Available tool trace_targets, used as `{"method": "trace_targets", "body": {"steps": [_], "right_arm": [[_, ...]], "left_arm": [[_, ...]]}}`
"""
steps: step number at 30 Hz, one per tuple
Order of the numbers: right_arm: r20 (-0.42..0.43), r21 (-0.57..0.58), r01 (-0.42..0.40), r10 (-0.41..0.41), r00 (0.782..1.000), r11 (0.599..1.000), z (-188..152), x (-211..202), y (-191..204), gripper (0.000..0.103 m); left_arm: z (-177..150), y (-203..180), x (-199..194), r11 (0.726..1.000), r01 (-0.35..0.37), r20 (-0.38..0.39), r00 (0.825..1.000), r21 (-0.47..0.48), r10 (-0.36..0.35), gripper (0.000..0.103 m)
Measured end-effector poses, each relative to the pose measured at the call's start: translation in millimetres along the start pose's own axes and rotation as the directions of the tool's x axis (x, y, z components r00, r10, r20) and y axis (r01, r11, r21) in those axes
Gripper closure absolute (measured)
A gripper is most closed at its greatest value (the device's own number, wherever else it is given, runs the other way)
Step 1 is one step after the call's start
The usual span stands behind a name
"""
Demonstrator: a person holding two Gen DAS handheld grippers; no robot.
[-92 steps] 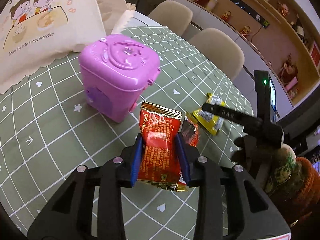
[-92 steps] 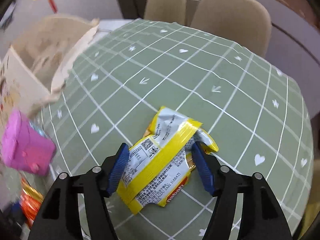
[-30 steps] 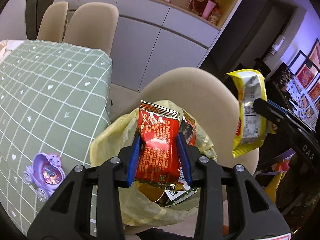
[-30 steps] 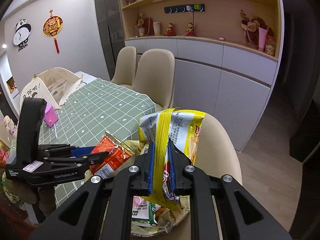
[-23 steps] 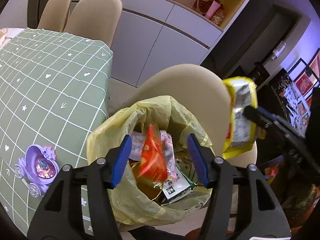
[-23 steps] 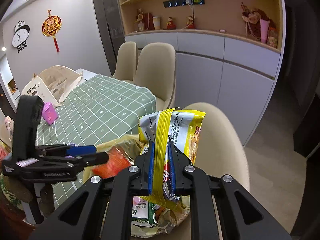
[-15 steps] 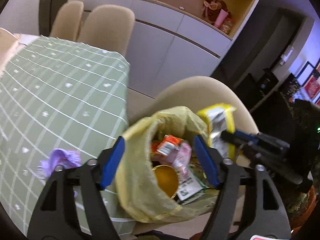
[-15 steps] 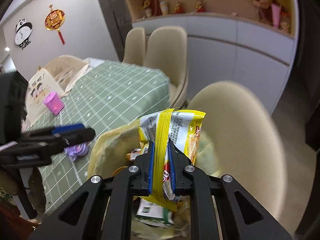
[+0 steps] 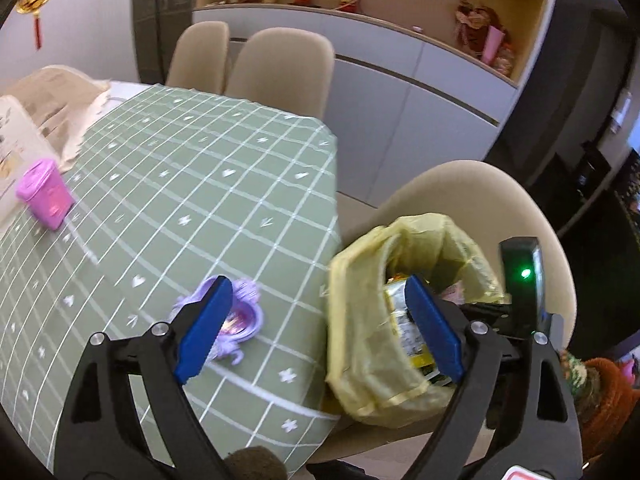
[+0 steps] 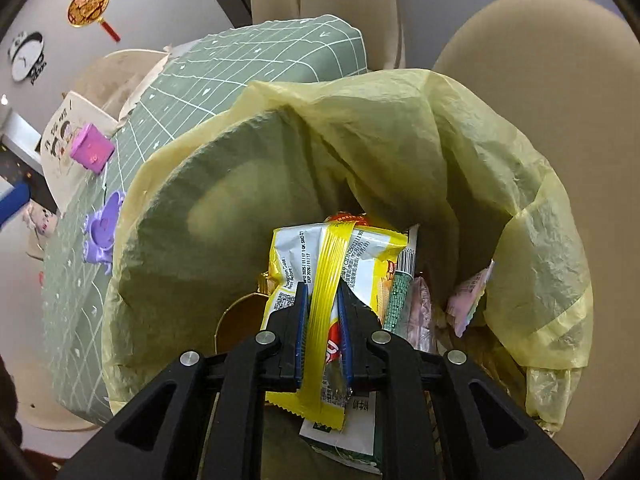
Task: Collect trash
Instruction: 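Open both tools to drop the red and yellow packs into the yellow bag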
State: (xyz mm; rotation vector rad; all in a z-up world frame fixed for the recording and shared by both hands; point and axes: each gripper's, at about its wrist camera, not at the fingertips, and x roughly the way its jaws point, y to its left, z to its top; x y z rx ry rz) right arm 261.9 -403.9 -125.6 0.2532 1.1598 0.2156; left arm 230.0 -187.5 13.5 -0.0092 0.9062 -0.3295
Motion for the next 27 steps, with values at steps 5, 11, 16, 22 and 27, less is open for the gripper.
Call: {"method": "trace_targets", "body": {"steps": [5,11,16,22,27], "right_arm": [[-0.005,0.001,0.007,-0.007,1.0,1.0,0,-1,4,0.085],[0.054,-0.001,0.048,-0.048,0.997,0.999,-18,-27,9,0.068],[0.107,0.017,0.119,-0.12,0.987,0.993,-36,-48,19,0.058],[0.097,0.046,0.168,-0.171,0.98,0.985,-57,-58,32,0.057],[0.105,0.101,0.14,-0.15,0.983,0.985,-78,-70,34,0.057]], "left_arm": [[-19,25,-10,0.997,-0.039,-0.013,0.999,-0.062,0.038,0.019],[-44,56,-40,0.991,-0.05,0.026,0.998,-0.124,0.054,0.016],[-66,72,-65,0.99,-0.043,0.051,0.997,-0.134,0.05,0.014],[-95,87,-97,0.991,-0.013,0.072,0.997,-0.133,0.023,0.011],[-117,97,-118,0.986,0.022,0.079,0.997,-0.163,-0.01,0.011]]}}
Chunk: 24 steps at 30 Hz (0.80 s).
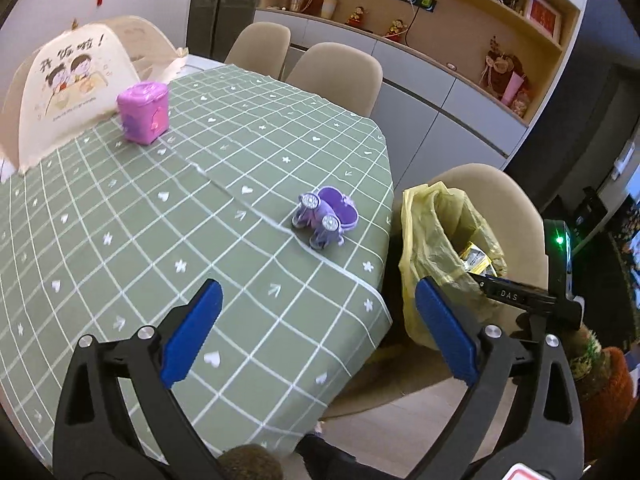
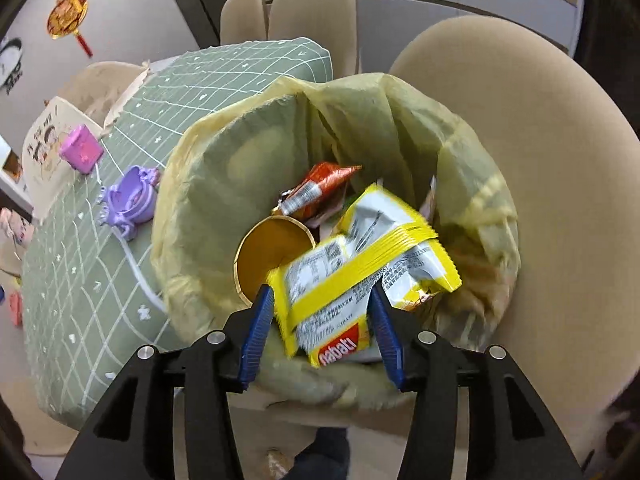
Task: Collect trash
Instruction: 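Open both tools to drop the red and yellow packs into the yellow bag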
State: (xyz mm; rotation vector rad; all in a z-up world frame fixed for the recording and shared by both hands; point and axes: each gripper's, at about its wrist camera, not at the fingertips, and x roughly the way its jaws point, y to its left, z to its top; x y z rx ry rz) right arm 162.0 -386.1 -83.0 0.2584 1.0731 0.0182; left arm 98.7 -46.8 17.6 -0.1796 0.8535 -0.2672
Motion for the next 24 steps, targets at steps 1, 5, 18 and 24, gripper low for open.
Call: {"method": "trace_targets", "body": {"steps": [1,5,18,24], "right_arm": [[0.002,0.007,-0.005,0.005,1.0,1.0,-4,-3,-1,0.057],[0.078,0.013,-0.057,0.056,0.995,0.998,-12,-23,0,0.057],[0.144,0.115,-0.364,0.347,0.927,0.924,-8,-34,-6,0.049],[0.061,0.067,-0.226,0.222,0.973,0.972,36,3,-1,0.049]], "left_arm": [[-2,1,-3,1.0,-0.002,0.007,1.0,-0.005,0.002,0.011],[-8,3,-12,1.0,-0.007,0.025,1.0,-0.014,0.008,0.011],[-29,2,-25,0.999,-0.031,0.027,0.999,0.012,0.031,0.011],[-24,-3,-11,0.998,-0.058,-0.001,0.998,0.016,0.058,0.011]]}}
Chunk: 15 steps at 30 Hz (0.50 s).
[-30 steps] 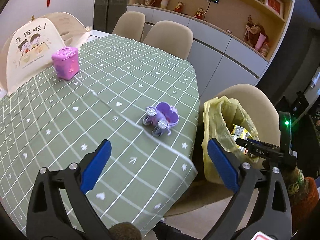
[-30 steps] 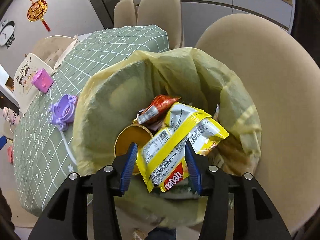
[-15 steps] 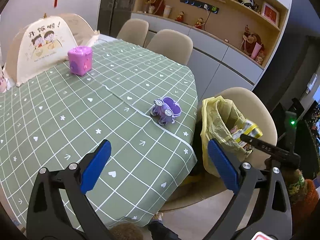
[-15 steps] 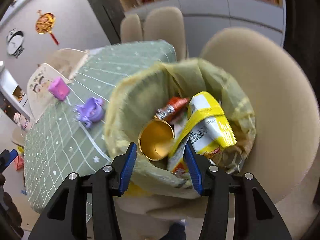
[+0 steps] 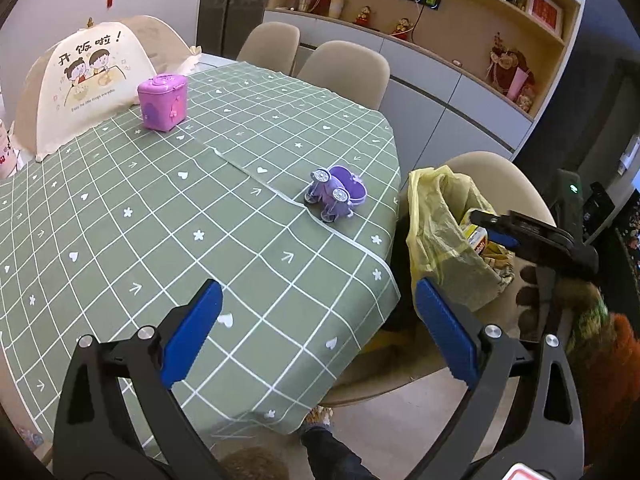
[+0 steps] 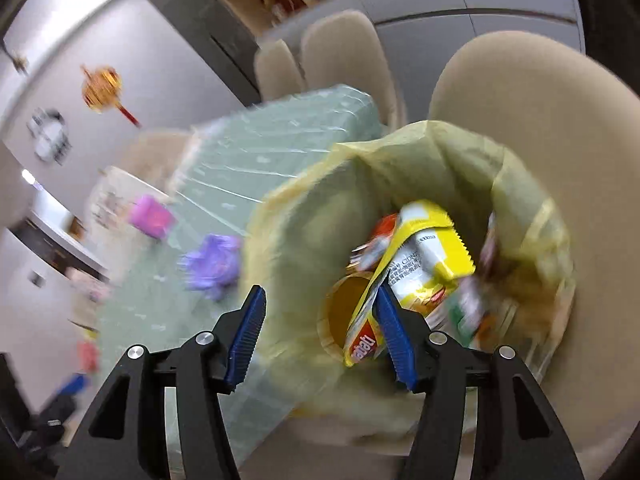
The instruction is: Collect trash
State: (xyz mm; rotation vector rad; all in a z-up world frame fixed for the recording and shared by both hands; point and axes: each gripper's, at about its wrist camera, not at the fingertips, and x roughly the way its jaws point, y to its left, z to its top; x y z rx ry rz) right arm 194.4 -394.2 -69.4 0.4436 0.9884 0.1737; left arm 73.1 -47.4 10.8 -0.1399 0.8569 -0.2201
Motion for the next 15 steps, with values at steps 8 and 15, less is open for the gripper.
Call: {"method": "trace_targets", "body": {"steps": [8,15], "right_arm": [[-0.371,0.024,0.229,-0.204,0.906,0.973,25,68,-44,0.049],[-0.108,-0.046,0.108,-0.112,0.988,0.993,9,0,-24,0.049]], "left_arm": [[25,-3,25,1.0,-0.023,0.004,1.0,-0.015,0.023,0.011],[33,-1,42,0.996,-0.012,0.019,1.0,-0.084,0.014,0.011]]}}
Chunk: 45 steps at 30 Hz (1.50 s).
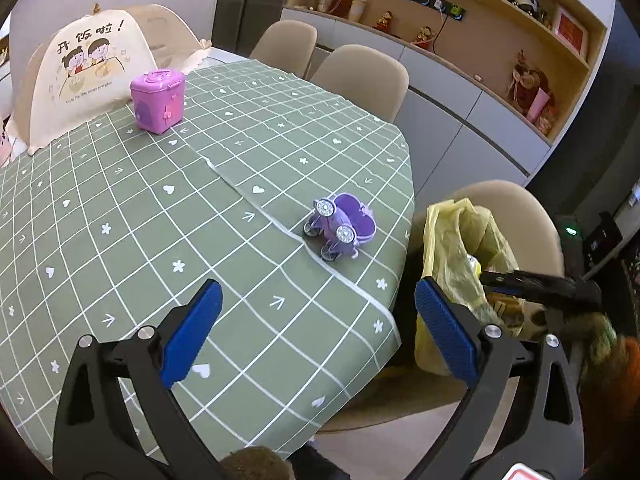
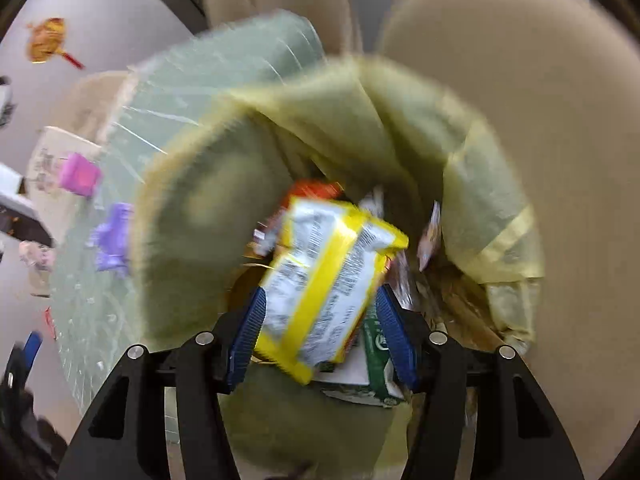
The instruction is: Collect trash
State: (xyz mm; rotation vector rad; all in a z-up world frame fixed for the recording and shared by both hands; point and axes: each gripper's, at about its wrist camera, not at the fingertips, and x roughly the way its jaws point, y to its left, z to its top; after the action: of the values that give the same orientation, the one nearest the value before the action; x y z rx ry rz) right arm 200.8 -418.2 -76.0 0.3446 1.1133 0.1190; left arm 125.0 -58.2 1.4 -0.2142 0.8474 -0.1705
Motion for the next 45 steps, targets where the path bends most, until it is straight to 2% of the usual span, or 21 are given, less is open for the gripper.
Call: {"method": "trace_targets", "body": {"steps": [3,6,9,11,15,19,22,25,33,45], "right_arm": [[0.104,-0.045,-0.007,0.011,0.995,0.999,-17,-30,18,0.049],[0.213,-0.094,-0.014,0.034,0.976,0.996,-40,-64,45,0.049],[0.326,-0.14,-0.016,0.062,0.943,0.99,-70,-103,80,0.049],[0.39,-0.172,0.0,0.069,0.918,0.985,-100,-129,105,0.049],[0.451,-0.238,0.064,0.052,0.891,0.969,-154,-160,145,0.049],[0.498,-0.252,0.125,0.017,0.867,0.96,-199,-181,175,0.049],[0.533,-0.228,0.166,-0.019,0.846,0.959,-220,-194,185,0.049],[0.545,-0.222,0.17,-0.022,0.838,0.96,-236,-204,193,0.049],[0.567,-0.24,0.183,-0.015,0.823,0.953,-264,-215,217,0.049],[0.562,-0.247,0.192,-0.021,0.827,0.95,-269,-213,220,0.049]], "left_arm": [[-3,-4,-5,1.0,-0.01,0.02,1.0,0.009,0.01,0.011],[-10,-11,-27,0.998,-0.032,0.078,0.997,0.054,0.028,0.011],[-18,-19,-54,0.993,-0.058,0.152,0.988,0.107,0.041,0.011],[-29,-24,-81,0.982,-0.1,0.215,0.974,0.157,0.065,0.011],[-55,-29,-126,0.959,-0.18,0.305,0.946,0.218,0.108,0.011],[-76,-21,-157,0.96,-0.181,0.312,0.944,0.214,0.109,0.011],[-89,-11,-171,0.961,-0.207,0.307,0.941,0.186,0.143,0.011],[-98,-2,-182,0.959,-0.232,0.302,0.937,0.16,0.176,0.011],[-113,11,-202,0.964,-0.215,0.314,0.936,0.153,0.159,0.011],[-124,17,-210,0.971,-0.195,0.3,0.943,0.14,0.146,0.011]]}}
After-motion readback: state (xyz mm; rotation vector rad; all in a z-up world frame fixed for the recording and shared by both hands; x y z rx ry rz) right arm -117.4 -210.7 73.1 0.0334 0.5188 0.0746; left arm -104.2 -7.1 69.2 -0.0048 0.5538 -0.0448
